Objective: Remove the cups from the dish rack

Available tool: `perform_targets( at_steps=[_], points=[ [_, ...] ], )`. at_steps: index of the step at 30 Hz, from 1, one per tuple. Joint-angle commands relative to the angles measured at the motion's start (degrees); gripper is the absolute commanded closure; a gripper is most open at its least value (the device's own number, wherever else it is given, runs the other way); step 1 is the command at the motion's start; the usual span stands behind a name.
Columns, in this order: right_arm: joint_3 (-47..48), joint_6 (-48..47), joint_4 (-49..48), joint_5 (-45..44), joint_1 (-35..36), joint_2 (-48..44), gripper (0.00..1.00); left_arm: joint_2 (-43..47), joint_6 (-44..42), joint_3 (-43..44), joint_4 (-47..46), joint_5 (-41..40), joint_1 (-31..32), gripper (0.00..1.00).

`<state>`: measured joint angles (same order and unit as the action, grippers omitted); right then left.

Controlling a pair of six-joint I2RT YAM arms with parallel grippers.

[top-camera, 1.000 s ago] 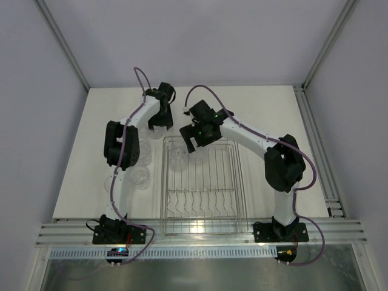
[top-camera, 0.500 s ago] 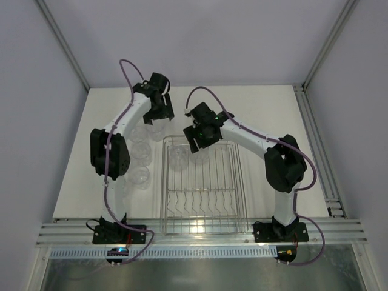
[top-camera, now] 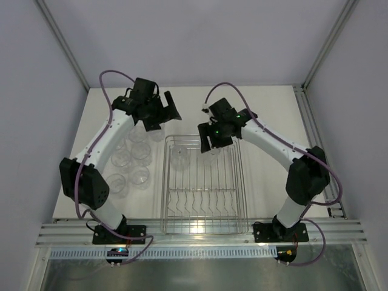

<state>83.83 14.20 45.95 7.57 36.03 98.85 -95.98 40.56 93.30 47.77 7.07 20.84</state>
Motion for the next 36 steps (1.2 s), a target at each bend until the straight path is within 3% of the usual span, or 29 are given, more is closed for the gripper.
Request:
perform_targets(
  at_steps=[1,5,7,9,10,11,14,21,29,32,35,36],
  points=[
    [-0.9,3.4,0.9,10.6,-3.2,-9.2,0.96,6.7,5.2,-5.2,-9.1,9.4,0.3,0.00],
    [-4.6,7.8,-5.1,24.0,-6.4,-17.1,0.96,13.0,9.4,-14.2,-15.9,16.6,1.4,0.00],
    [-9.8,14.5,-11.1,32.6,-7.7,-19.9,0.96,15.3,15.7,-19.4,-28.6,25.5,2.2,0.00],
    [-17.9,20.9,-25.4,37.3,-10.5,-24.7,0.96,19.3,21.4,-27.4,-40.1,31.0,3.8,0.00],
    [-21.0,29.5,-31.3,39.0,-11.7,-26.6,0.96,20.6,26.5,-29.7,-50.6,31.9,4.4,0.00],
    [-24.0,33.1,-41.6,39.9,-12.9,-28.8,0.96,21.4,28.3,-31.7,-53.9,32.6,5.3,0.00],
    [-30.9,42.2,-52.9,40.7,-16.5,-30.4,0.96,24.1,32.8,-36.3,-62.3,33.8,6.8,0.00],
    [-29.9,40.7,-51.0,40.2,-18.7,-31.1,0.96,26.0,38.4,-41.5,-70.9,35.3,7.4,0.00],
    [-30.3,45.2,-56.9,44.5,-18.7,-28.5,0.96,23.2,42.1,-44.5,-79.9,31.9,11.8,0.02],
    [-30.8,47.1,-59.4,47.3,-18.8,-27.5,0.96,21.5,43.8,-44.1,-84.1,31.1,12.8,0.12],
    [-31.1,47.8,-60.1,48.6,-18.8,-27.2,0.96,18.9,45.7,-43.2,-87.8,31.1,13.4,0.31],
    [-31.1,47.8,-60.1,48.8,-18.7,-27.2,0.96,18.4,46.1,-43.0,-88.2,30.7,13.5,0.46]
  ],
)
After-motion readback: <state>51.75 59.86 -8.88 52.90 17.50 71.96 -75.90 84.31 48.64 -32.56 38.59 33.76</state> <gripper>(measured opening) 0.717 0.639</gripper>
